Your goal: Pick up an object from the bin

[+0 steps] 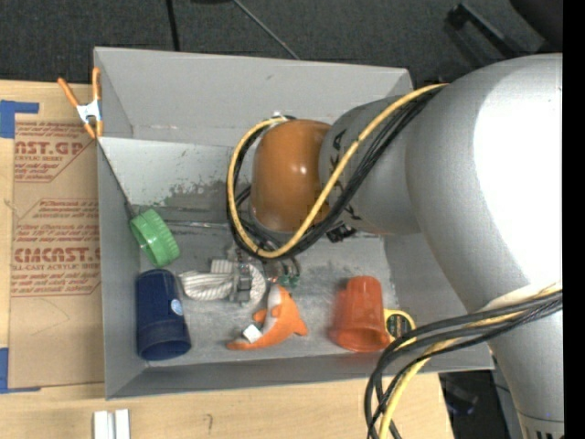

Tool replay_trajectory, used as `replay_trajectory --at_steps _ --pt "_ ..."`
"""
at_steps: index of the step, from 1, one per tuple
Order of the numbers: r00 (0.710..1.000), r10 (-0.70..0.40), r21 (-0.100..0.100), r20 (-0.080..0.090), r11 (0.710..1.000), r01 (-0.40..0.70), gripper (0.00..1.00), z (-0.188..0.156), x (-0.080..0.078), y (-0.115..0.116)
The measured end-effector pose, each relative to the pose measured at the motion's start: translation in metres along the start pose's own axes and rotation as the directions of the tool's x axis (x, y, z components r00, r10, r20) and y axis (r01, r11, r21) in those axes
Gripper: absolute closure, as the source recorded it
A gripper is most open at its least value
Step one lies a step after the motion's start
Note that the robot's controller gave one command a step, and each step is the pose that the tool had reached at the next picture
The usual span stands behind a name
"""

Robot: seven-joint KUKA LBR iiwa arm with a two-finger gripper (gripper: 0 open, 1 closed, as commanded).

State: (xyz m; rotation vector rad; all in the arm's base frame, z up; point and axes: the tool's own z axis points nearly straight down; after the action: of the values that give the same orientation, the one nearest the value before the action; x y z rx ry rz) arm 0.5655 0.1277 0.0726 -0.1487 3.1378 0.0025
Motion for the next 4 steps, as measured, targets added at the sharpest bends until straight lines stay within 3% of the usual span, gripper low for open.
replay_trajectory --at_steps 3,4 --pt "1.000 0.000 0.001 -0.008 1.000 0.000 1.00 -0.044 0.002 0.000" --pt "1.000 0.000 0.001 -0.002 1.000 0.000 1.00 -0.067 0.001 0.000"
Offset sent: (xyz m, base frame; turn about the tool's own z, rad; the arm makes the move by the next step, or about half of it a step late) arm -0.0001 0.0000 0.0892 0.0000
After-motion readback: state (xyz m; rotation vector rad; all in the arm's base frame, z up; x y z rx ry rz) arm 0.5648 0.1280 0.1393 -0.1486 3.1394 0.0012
